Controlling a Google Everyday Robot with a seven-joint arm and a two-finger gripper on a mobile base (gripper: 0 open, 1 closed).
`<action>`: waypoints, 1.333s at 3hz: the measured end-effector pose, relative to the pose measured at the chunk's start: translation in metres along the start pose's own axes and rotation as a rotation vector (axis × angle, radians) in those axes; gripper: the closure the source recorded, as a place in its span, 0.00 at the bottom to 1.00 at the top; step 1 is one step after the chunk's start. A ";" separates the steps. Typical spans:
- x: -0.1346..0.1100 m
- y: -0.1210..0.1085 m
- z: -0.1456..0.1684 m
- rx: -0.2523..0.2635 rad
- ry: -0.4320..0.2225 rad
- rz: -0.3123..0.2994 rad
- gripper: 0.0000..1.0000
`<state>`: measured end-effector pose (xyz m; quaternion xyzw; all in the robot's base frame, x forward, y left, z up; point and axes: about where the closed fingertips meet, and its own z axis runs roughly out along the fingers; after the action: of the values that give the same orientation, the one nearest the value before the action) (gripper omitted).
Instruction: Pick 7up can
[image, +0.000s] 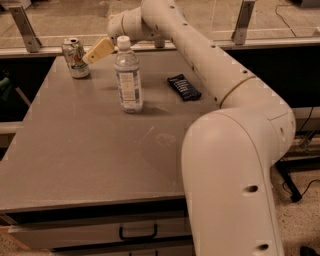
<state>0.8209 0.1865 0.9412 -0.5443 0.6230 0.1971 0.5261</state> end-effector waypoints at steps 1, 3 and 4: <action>0.006 -0.004 0.016 -0.012 0.001 0.022 0.00; 0.018 0.014 0.051 -0.070 0.016 0.070 0.00; 0.019 0.024 0.067 -0.107 0.001 0.087 0.00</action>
Offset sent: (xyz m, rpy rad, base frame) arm 0.0212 0.0325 -0.0433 -0.0367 0.1033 -0.0011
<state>0.8323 0.2400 0.8925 -0.5443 0.6350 0.2523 0.4868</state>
